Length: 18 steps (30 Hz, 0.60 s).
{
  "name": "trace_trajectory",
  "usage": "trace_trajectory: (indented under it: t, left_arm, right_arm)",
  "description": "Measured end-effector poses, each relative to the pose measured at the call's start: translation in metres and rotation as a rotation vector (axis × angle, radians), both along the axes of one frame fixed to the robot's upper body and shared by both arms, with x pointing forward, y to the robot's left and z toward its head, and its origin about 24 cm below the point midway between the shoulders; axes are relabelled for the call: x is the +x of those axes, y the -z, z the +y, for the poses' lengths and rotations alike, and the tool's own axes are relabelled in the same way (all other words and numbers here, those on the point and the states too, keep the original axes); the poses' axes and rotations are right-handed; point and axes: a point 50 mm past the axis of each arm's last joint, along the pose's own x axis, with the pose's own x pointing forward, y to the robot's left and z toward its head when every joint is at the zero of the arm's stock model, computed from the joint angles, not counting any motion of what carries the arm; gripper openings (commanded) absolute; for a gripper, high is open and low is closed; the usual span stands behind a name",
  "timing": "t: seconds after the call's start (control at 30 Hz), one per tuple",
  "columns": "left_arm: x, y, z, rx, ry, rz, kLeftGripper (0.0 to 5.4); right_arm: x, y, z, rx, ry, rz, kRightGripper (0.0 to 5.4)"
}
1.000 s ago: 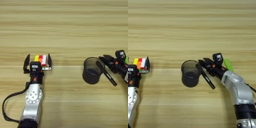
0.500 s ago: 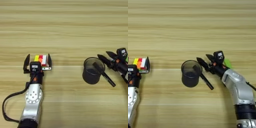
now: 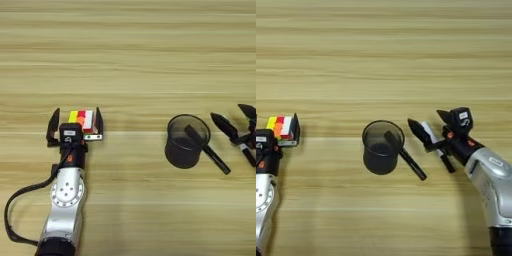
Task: Move the objects on the table
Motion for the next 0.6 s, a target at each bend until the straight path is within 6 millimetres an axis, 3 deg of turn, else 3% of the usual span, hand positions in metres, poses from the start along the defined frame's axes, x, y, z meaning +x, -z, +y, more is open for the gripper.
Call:
trace_trajectory:
  t: [0.33,0.6]
  left_arm:
    - [0.000,0.000,0.000,0.002,0.000,0.000,5.40]
    - [0.000,0.000,0.001,0.003,0.000,0.002,5.40]
  right_arm:
    - [-0.026,-0.013,-0.029,-0.146,-0.154,-0.114,5.37]
    - [-0.041,-0.001,-0.028,-0.161,-0.333,-0.098,5.37]
